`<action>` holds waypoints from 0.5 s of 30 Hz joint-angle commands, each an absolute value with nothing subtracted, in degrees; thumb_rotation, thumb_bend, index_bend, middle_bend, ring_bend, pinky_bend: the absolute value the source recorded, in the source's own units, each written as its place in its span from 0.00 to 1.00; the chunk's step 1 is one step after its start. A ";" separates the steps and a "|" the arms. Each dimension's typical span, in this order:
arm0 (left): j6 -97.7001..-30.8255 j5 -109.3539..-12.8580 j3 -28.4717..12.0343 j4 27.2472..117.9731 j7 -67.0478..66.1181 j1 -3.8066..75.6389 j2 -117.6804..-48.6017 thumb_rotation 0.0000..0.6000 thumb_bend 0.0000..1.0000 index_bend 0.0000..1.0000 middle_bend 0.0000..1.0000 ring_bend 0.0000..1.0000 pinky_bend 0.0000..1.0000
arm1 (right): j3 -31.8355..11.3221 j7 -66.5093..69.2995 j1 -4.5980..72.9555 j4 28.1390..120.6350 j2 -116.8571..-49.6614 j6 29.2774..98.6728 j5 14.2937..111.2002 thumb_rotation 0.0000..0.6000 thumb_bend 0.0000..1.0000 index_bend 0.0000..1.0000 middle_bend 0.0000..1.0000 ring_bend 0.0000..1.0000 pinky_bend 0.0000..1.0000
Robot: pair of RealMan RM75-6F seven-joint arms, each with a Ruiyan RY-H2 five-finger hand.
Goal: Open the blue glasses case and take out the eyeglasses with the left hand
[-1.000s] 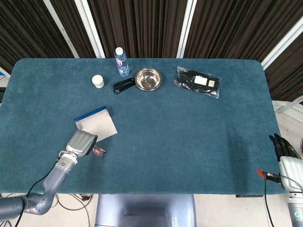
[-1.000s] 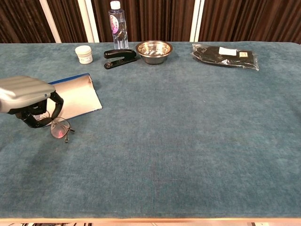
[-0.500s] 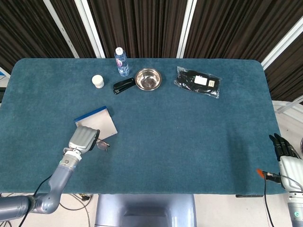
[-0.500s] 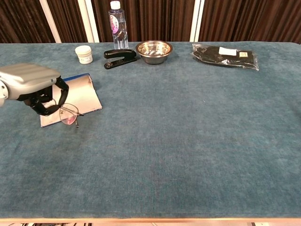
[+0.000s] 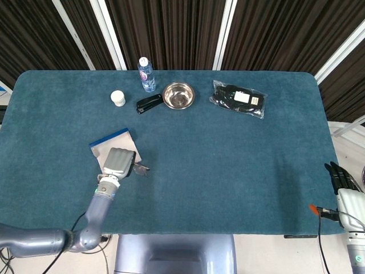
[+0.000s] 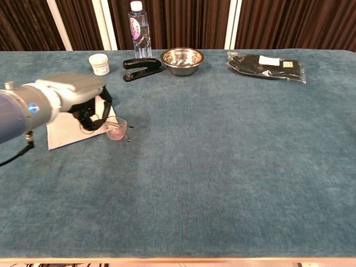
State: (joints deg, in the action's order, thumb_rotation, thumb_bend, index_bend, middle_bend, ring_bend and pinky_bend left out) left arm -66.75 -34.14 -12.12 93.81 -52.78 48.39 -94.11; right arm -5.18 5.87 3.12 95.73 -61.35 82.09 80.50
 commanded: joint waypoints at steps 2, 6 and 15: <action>-69.21 -30.70 -14.46 93.02 -55.29 51.09 -97.50 1.00 0.51 0.61 1.00 0.97 0.98 | -5.15 6.20 3.11 95.68 -61.26 82.03 80.53 1.00 0.18 0.00 0.00 0.00 0.24; -70.23 -29.16 -15.35 92.54 -56.56 52.42 -99.07 1.00 0.51 0.61 1.00 0.97 0.99 | -5.14 6.46 3.10 95.70 -61.17 81.98 80.53 1.00 0.18 0.00 0.00 0.00 0.24; -72.32 -24.57 -18.30 88.19 -58.43 55.70 -104.61 1.00 0.51 0.61 1.00 0.98 0.99 | -5.06 6.96 2.96 95.59 -60.97 82.02 80.59 1.00 0.18 0.00 0.00 0.00 0.24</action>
State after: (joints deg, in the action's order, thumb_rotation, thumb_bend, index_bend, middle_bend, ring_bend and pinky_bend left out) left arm -71.99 -25.14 -17.86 88.66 -58.06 55.26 -104.06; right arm -5.06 6.96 2.96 95.59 -60.97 82.02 80.59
